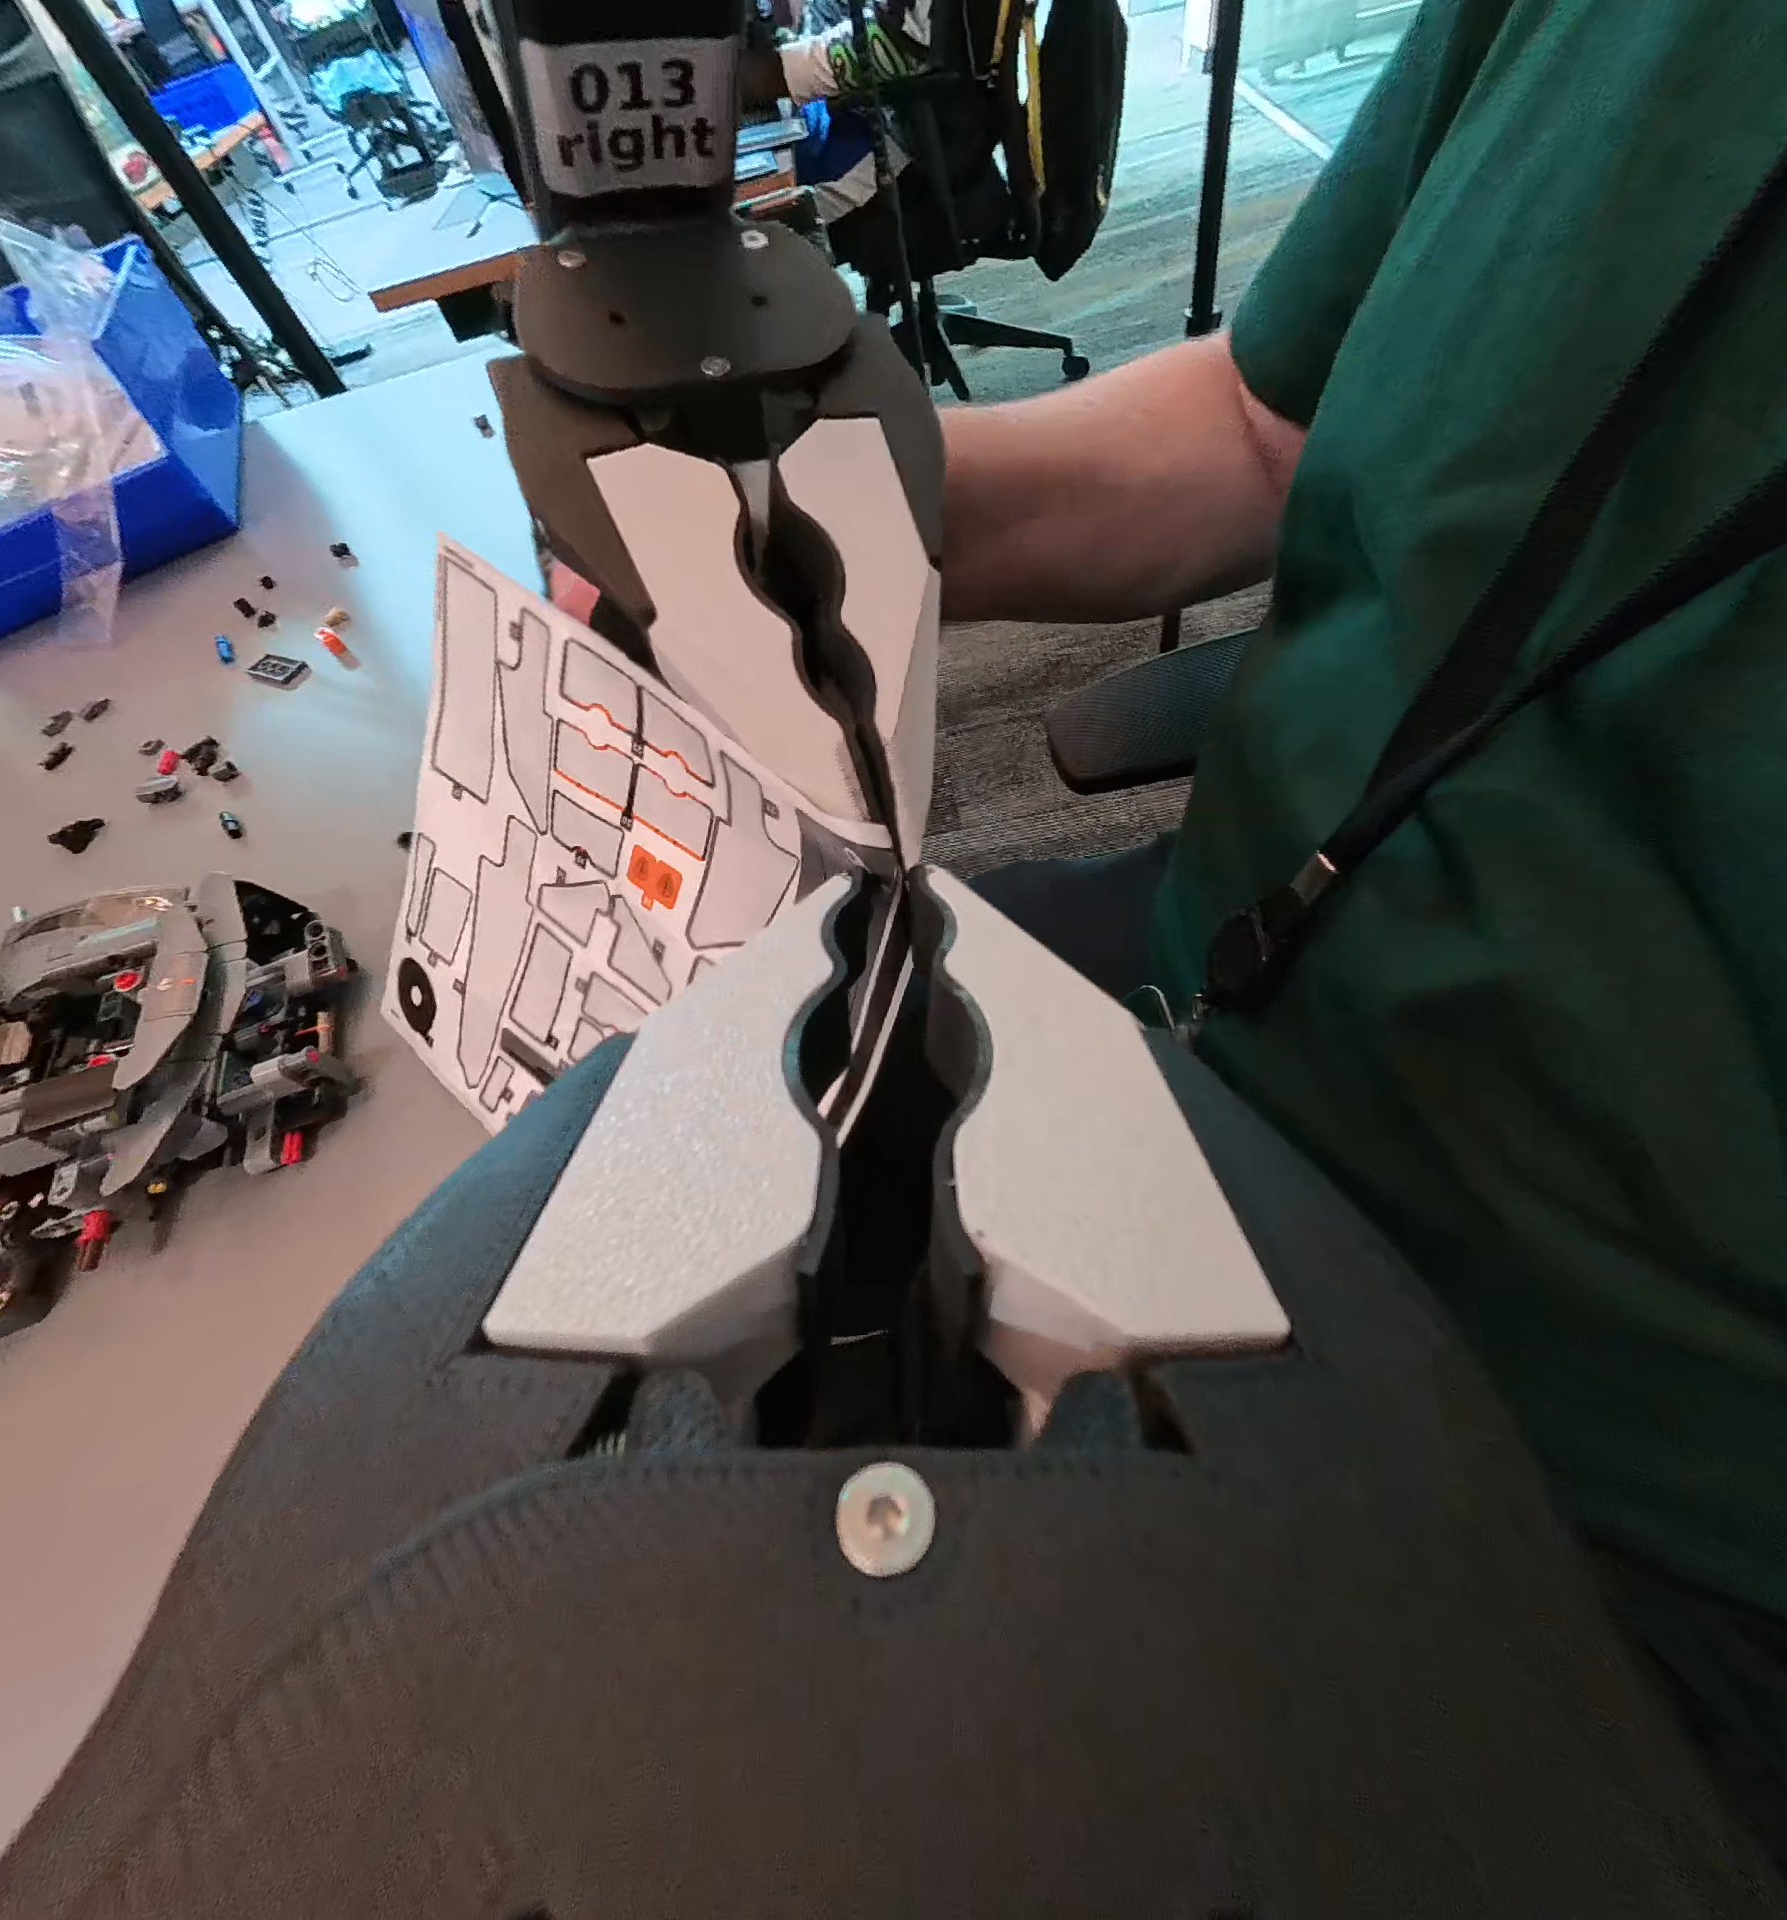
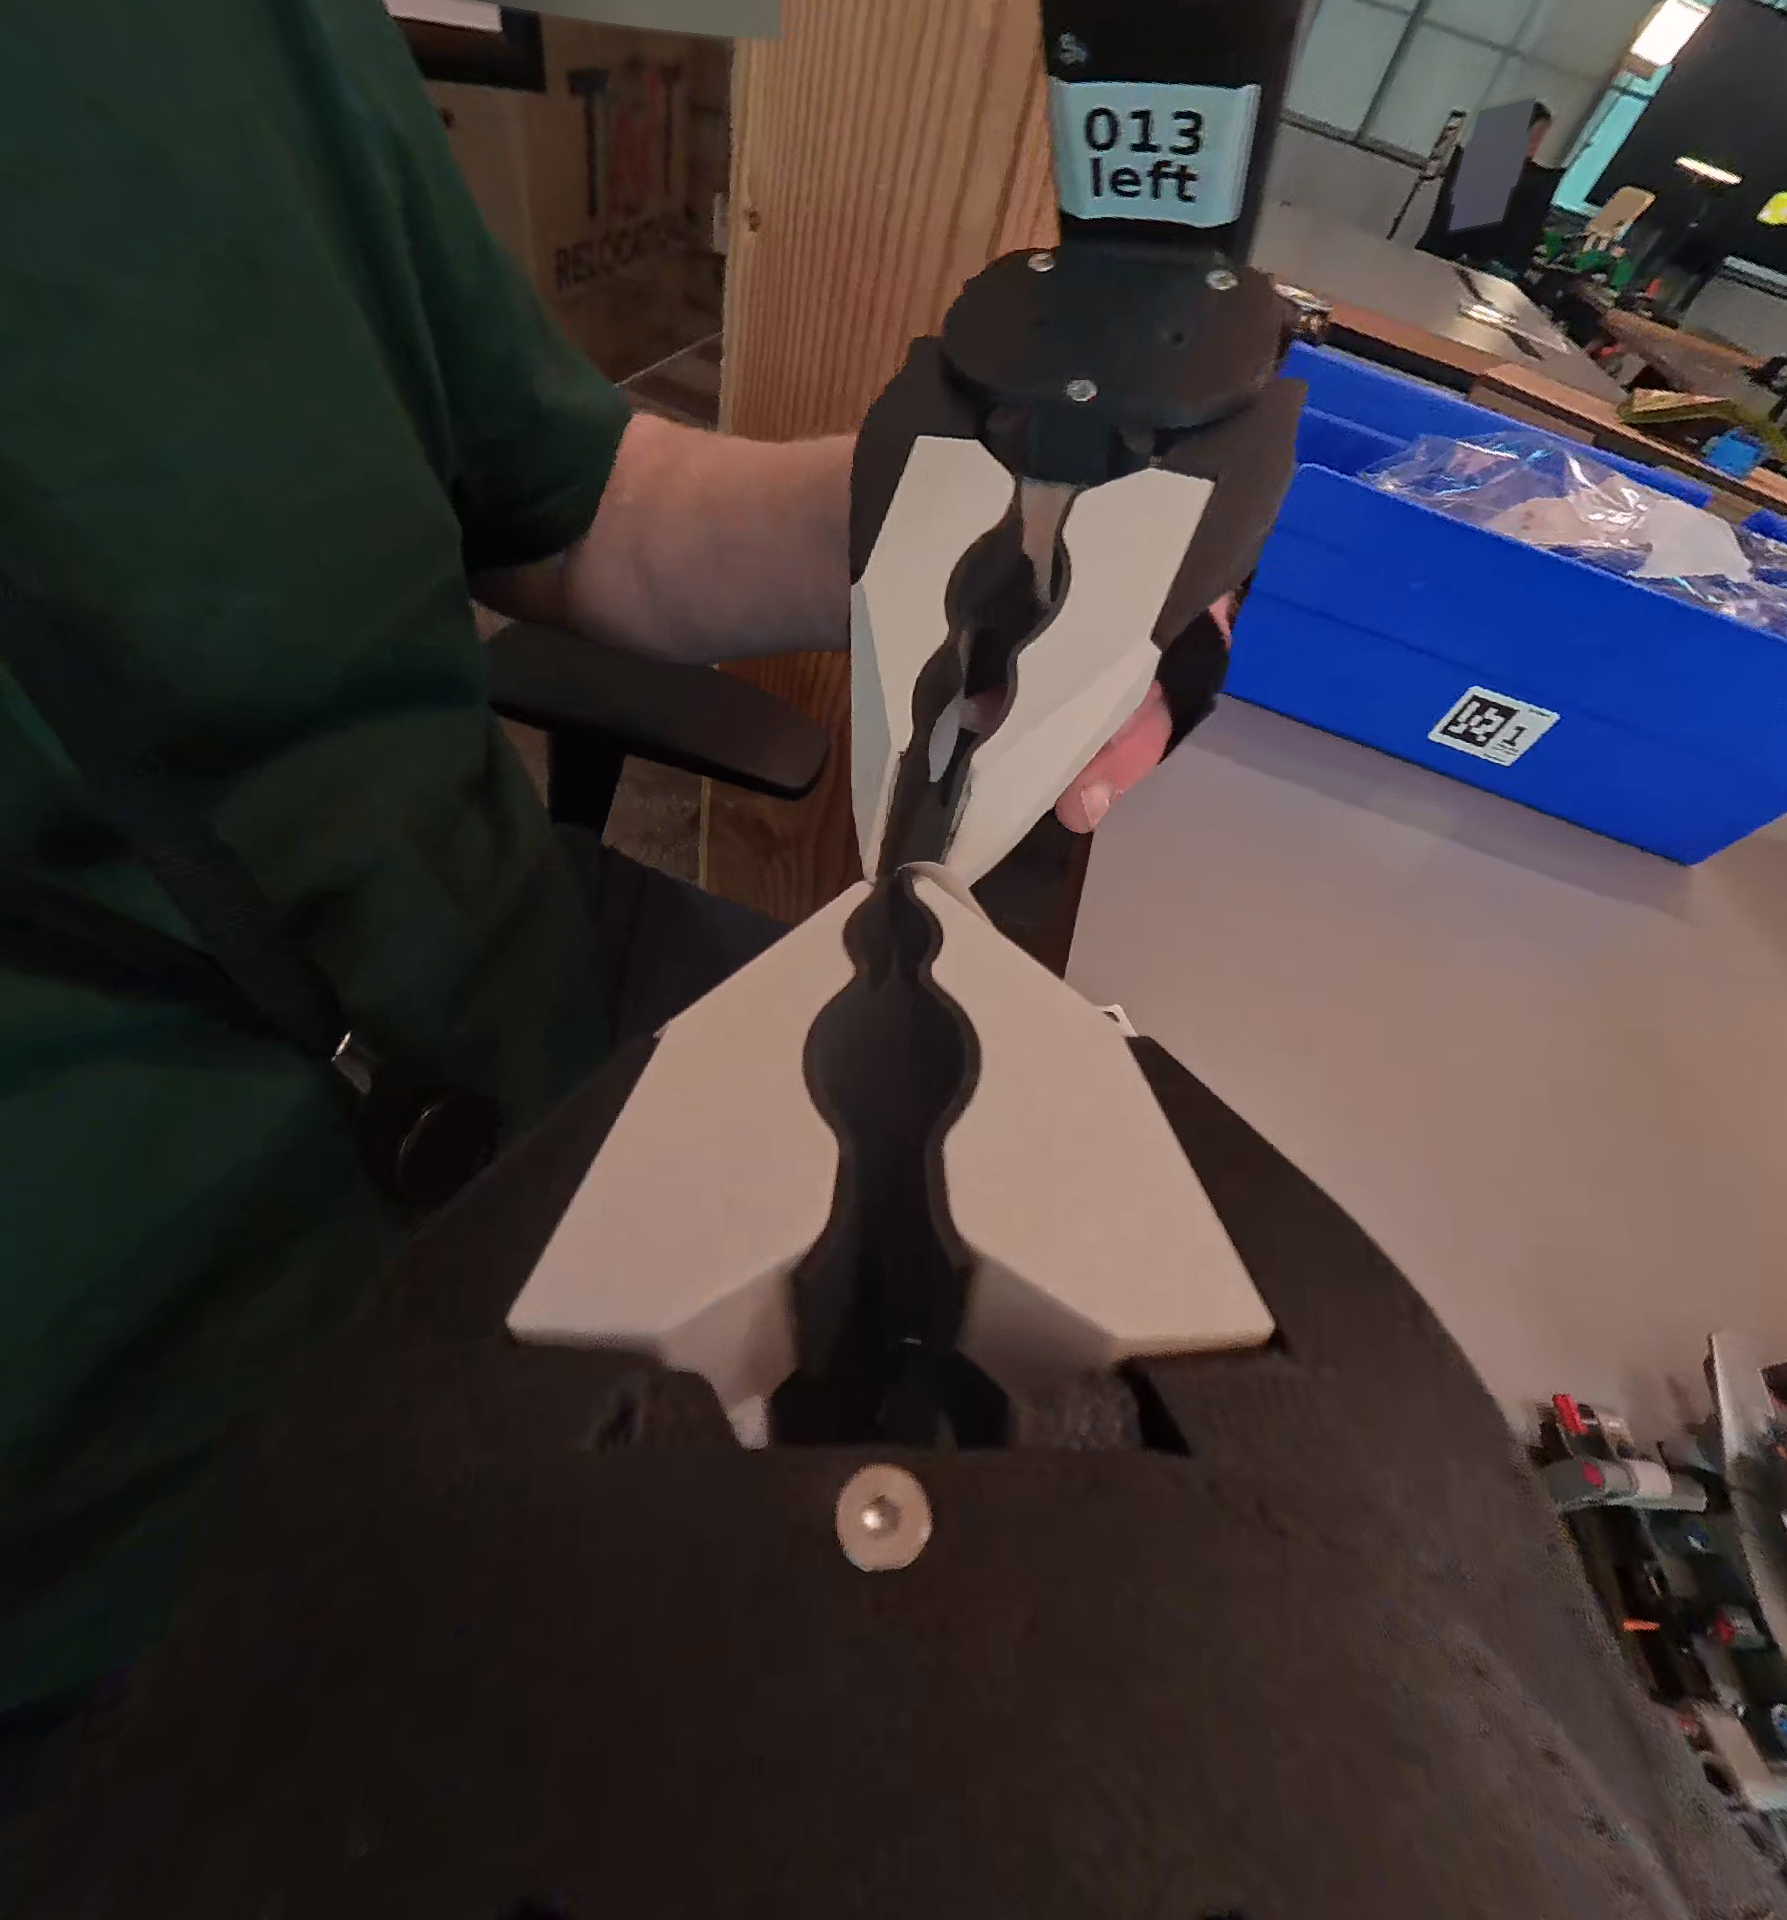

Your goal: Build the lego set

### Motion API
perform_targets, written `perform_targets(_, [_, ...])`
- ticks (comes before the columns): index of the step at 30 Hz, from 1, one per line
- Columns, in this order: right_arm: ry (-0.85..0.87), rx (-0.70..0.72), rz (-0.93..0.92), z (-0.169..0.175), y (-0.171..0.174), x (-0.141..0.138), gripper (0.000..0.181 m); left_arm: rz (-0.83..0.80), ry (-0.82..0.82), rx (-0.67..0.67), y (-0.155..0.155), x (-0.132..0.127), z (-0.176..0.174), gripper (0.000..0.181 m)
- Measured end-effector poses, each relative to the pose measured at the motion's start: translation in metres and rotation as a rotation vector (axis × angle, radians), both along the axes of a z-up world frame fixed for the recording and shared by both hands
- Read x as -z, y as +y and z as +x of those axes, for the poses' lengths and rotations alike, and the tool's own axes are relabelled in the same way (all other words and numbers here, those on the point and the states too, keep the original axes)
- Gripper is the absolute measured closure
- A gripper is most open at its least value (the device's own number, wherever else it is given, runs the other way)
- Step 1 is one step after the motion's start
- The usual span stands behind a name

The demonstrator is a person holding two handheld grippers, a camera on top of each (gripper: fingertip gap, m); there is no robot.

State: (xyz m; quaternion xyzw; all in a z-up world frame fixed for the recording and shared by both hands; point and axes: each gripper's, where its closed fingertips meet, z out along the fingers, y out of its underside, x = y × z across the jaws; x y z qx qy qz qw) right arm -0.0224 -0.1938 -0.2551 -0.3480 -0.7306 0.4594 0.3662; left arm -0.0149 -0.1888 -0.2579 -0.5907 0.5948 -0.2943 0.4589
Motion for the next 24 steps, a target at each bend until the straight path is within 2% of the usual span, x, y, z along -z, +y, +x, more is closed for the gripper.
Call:
perform_targets(7, [-0.022,-0.064,0.025,0.001,-0.001,-0.003,0.181,-0.028,0.008,0.068,0.0,-0.004,0.001,0.177])
perform_targets(24, [-0.024,-0.122,-0.015,0.012,0.008,-0.008,0.181,-0.108,-0.06,0.129,0.009,-0.009,0.011,0.178])
